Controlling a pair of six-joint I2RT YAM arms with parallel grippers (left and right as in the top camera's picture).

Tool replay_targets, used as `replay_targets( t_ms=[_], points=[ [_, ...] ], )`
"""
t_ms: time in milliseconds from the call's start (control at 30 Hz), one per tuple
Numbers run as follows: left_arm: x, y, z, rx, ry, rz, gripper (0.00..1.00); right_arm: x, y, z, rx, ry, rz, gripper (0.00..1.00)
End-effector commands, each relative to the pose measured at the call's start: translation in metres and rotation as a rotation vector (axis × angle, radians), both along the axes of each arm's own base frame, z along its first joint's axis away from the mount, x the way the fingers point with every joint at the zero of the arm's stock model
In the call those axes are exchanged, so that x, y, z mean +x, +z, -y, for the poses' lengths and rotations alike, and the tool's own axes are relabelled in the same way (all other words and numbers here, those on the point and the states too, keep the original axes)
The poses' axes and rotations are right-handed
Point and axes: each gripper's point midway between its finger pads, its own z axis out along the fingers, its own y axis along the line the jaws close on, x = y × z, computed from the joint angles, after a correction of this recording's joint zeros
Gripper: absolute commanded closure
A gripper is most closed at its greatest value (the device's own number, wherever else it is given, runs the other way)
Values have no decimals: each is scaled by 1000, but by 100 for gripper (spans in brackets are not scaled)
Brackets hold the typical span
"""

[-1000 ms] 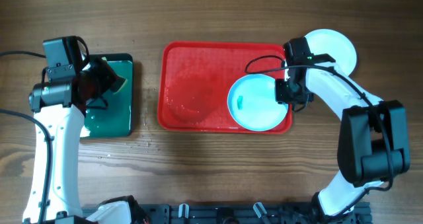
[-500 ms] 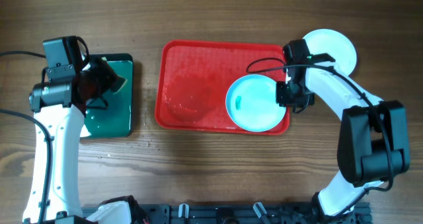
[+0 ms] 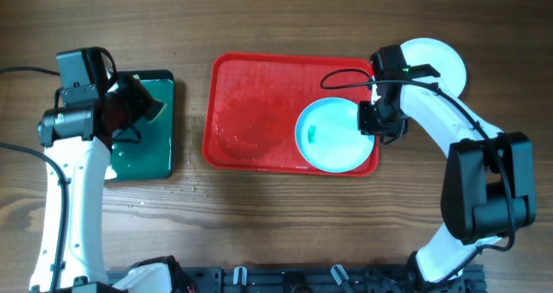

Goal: Clean dirty plates on tray and stack at the side
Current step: 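Grasp the last plate rim on the tray with the right gripper, then scrub the held plate with the sponge in the left gripper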

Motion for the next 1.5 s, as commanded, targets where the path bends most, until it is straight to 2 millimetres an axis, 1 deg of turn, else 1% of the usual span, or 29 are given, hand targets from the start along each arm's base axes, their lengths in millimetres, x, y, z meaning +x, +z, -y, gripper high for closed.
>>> replay_targets(
  t_ms=[0, 100, 133, 200, 400, 500, 567, 667, 767, 833, 933, 1000, 1100, 1133, 1167, 1233, 1333, 1367, 1467],
  points=[
    [0, 4, 1, -6, -10, 17, 96, -10, -13, -2, 10, 4, -38, 68],
    [0, 4, 1, -6, -10, 16, 96, -7, -13, -6, 34, 6, -23, 69],
    [0, 3, 1, -6, -10, 16, 96, -4, -12, -11, 62, 7, -14, 71],
    [0, 4, 1, -6, -10, 16, 96, -1, -11, -17, 96, 9, -2, 73],
    [0, 4, 3, -16, -17, 18, 96, 7, -11, -21, 105, 14, 29, 78],
    [2, 5, 8, -41, -36, 29, 96, 12, -12, -35, 147, 38, 51, 78],
    [4, 5, 11, -41, -43, 31, 96, 14, -19, -46, 155, 57, 54, 78],
    [4, 5, 16, -42, -58, 30, 96, 14, -36, -61, 156, 76, 45, 78],
    [5, 5, 23, -42, -78, 29, 96, 14, -53, -73, 157, 74, 34, 80],
    [6, 5, 30, -41, -98, 32, 96, 16, -56, -79, 162, 70, 43, 81],
    [10, 3, 42, -42, -132, 36, 96, 23, -54, -86, 177, 54, 68, 83],
    [14, 0, 53, -43, -166, 34, 96, 27, -52, -93, 213, 54, 84, 85],
    [21, -8, 76, -51, -228, 25, 96, 29, -51, -94, 219, 10, 85, 92],
    [24, -12, 88, -60, -261, 23, 96, 29, -51, -94, 219, 2, 84, 95],
    [27, -17, 101, -69, -295, 20, 96, 30, -51, -94, 222, -17, 84, 96],
    [32, -27, 119, -78, -344, 10, 96, 31, -51, -95, 226, -41, 87, 96],
    [37, -43, 141, -84, -395, -9, 96, 32, -50, -95, 228, -41, 90, 96],
    [40, -51, 155, -88, -427, -15, 96, 32, -50, -96, 234, -40, 87, 96],
    [45, -67, 191, -136, -518, -15, 96, 30, -49, -102, 267, -36, 78, 94]
  ],
)
